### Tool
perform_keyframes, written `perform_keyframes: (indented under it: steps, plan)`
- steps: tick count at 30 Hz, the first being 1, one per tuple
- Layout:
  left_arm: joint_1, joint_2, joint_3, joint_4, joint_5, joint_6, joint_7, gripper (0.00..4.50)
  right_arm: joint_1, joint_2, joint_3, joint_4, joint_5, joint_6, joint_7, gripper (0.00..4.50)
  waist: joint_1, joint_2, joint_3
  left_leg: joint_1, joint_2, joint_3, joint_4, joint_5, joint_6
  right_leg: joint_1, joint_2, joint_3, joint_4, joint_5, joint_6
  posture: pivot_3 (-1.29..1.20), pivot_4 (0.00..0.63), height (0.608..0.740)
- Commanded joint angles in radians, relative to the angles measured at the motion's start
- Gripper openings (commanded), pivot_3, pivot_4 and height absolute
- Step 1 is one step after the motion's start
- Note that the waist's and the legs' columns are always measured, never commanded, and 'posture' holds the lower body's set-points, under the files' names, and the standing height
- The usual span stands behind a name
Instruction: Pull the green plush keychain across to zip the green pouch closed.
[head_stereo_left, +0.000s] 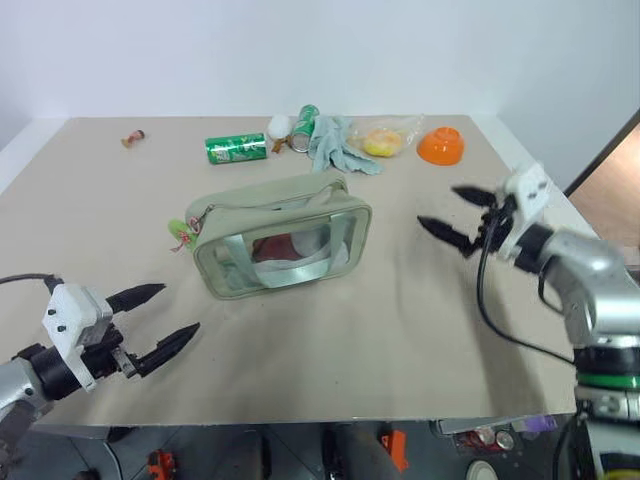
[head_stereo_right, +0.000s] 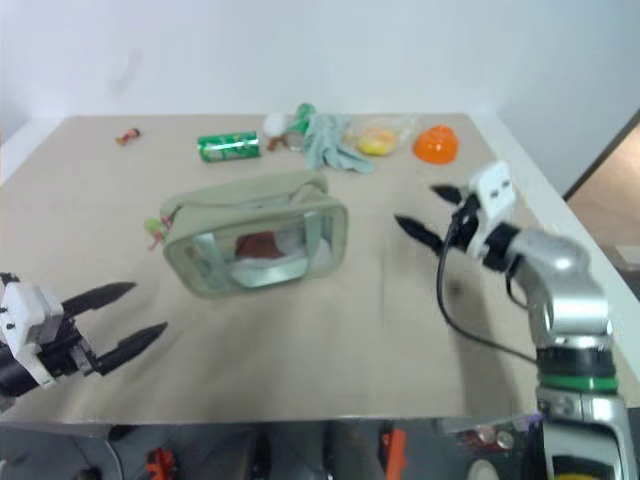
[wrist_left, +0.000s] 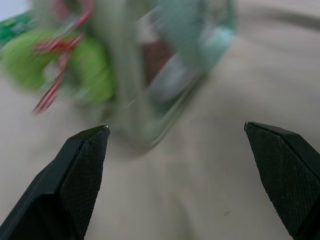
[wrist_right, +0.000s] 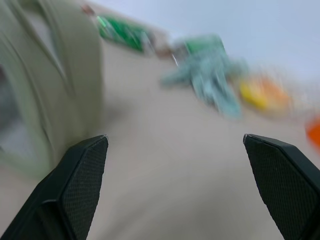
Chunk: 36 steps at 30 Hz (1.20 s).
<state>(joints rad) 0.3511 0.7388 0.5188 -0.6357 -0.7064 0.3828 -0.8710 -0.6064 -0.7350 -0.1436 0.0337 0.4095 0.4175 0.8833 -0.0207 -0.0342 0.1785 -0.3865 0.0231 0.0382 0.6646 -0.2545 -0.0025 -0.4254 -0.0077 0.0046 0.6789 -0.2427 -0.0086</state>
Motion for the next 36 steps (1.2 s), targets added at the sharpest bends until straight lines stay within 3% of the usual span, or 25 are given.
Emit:
perform_keyframes:
  steps: [1, 9, 19, 22, 32, 36]
  plan:
    - [-0.045, 0.024, 0.002, -0.059, -0.055, 0.031, 0.020, 4.49, -0.088, 0.008, 0.052, 0.005, 0.021, 0.037, 0.064, 4.50, 0.000, 0.000, 0.000, 0.000, 0.001, 0.000, 0.000, 0.000, 0.000, 0.000, 0.001, 0.000, 0.000, 0.000, -0.001, 0.00, 0.150, 0.740]
    - [-0.217, -0.054, -0.066, -0.111, -0.073, 0.075, 0.244, 4.49, -0.160, 0.013, 0.155, -0.036, 0.050, 0.088, 0.213, 4.50, 0.000, 0.000, 0.000, -0.002, 0.002, 0.000, -0.001, -0.001, -0.001, -0.001, 0.001, 0.000, -0.001, 0.000, -0.002, 0.00, 0.150, 0.740]
    - [-0.239, -0.059, -0.094, -0.118, -0.084, 0.109, 0.316, 4.49, -0.237, 0.079, 0.191, 0.007, 0.041, 0.103, 0.245, 4.50, 0.000, 0.000, 0.000, -0.002, 0.003, 0.000, 0.000, -0.001, -0.002, -0.001, 0.003, 0.000, -0.001, 0.000, -0.003, 0.00, 0.150, 0.740]
    - [-0.251, -0.056, -0.108, -0.120, -0.079, 0.111, 0.332, 4.50, -0.242, 0.098, 0.208, 0.022, 0.032, 0.092, 0.255, 3.71, 0.000, 0.000, 0.000, -0.002, 0.003, 0.000, 0.000, -0.001, -0.002, -0.001, 0.002, 0.000, -0.001, 0.000, -0.003, 0.00, 0.150, 0.740]
    - [-0.283, -0.056, -0.121, -0.120, -0.078, 0.125, 0.378, 4.50, -0.229, 0.129, 0.228, 0.062, -0.012, 0.019, 0.272, 0.14, 0.000, 0.000, 0.000, -0.002, 0.003, 0.000, 0.000, -0.001, -0.002, -0.001, 0.003, 0.000, -0.001, 0.000, -0.003, 0.00, 0.150, 0.740]
    - [-0.295, -0.054, -0.128, -0.119, -0.079, 0.128, 0.387, 4.50, -0.228, 0.135, 0.233, 0.071, -0.034, -0.028, 0.286, 0.06, 0.000, 0.000, 0.000, -0.002, 0.003, 0.000, 0.000, -0.001, -0.002, -0.001, 0.003, 0.000, -0.001, 0.000, -0.003, 0.00, 0.150, 0.740]
